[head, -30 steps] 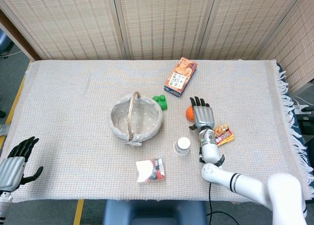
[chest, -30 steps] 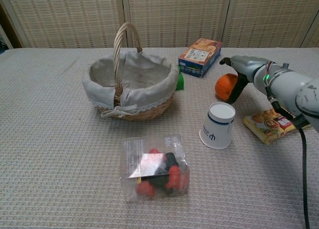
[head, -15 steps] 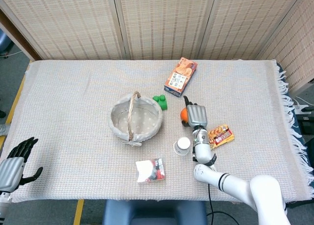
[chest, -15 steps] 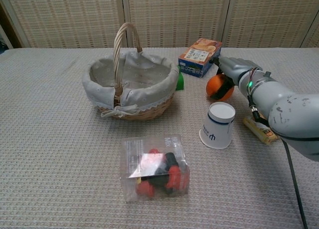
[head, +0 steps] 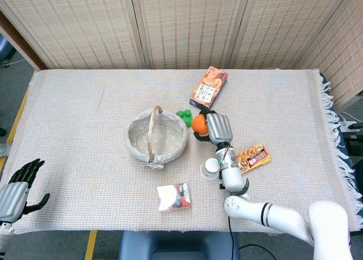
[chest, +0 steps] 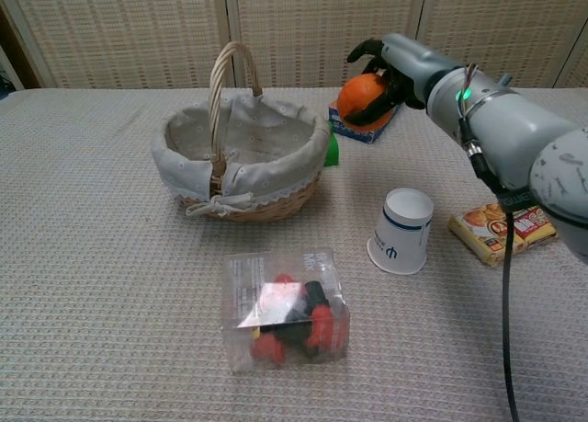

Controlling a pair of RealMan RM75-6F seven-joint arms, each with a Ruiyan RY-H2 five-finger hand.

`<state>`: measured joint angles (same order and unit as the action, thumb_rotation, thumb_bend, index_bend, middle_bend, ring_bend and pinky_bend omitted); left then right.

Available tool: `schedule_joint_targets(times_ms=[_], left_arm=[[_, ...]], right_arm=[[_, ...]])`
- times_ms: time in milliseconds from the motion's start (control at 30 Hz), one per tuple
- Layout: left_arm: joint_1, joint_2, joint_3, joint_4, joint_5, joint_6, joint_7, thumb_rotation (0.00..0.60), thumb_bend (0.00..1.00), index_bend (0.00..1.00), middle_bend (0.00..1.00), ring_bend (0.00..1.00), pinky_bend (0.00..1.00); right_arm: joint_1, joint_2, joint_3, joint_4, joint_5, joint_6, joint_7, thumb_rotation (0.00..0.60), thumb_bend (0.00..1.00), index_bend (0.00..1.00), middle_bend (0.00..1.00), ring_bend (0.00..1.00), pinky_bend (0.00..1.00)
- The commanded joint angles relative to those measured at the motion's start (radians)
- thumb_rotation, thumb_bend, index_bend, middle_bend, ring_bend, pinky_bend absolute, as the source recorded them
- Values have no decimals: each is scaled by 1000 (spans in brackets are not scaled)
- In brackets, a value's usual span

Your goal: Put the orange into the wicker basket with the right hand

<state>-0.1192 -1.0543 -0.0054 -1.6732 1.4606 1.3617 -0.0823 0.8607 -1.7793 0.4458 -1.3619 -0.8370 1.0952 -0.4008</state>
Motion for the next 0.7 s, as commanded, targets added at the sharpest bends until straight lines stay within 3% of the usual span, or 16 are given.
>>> schedule_joint_targets(times_ms=[33,233,333,367,400,500,567,700], left_arm=[[-2,-1,0,-3,0,-2,2,600,336,0,0,0,105],[-2,-1,1,-5,0,-3,4,600,337,0,0,0,105],[-1,1,1,-6,-4,-3,2,600,336,0,0,0,105],[0,2,1,-6,-5,-3,1,600,337,0,0,0,105],[1,4,1,-6,-6,-2,-3,600,337,0,0,0,106],[4,6,1,-4,-5,3,-10,600,335,0,0,0,106],[6,7,2,-2,-3,5,-14,600,336,0,0,0,105],[7,8,2,-1,-4,6,-16,600,336,0,0,0,105]], right_arm=[[11,23,11,-122,-51,45,-10,600,316,194,733,733,908],[53,-41,4,-175,-48,80,-64,600,316,225,733,712,895],[68,-77,-9,-168,-22,79,-86,600,317,241,701,607,825],[70,-80,-14,-169,-15,73,-93,600,316,245,655,550,781],[73,-81,-30,-169,0,56,-109,600,314,270,542,434,693],[79,-76,-47,-175,44,37,-153,600,223,88,145,84,432],[83,-71,-49,-179,59,39,-175,600,141,0,16,4,297],[82,-62,-41,-188,49,61,-177,600,65,0,0,0,182]])
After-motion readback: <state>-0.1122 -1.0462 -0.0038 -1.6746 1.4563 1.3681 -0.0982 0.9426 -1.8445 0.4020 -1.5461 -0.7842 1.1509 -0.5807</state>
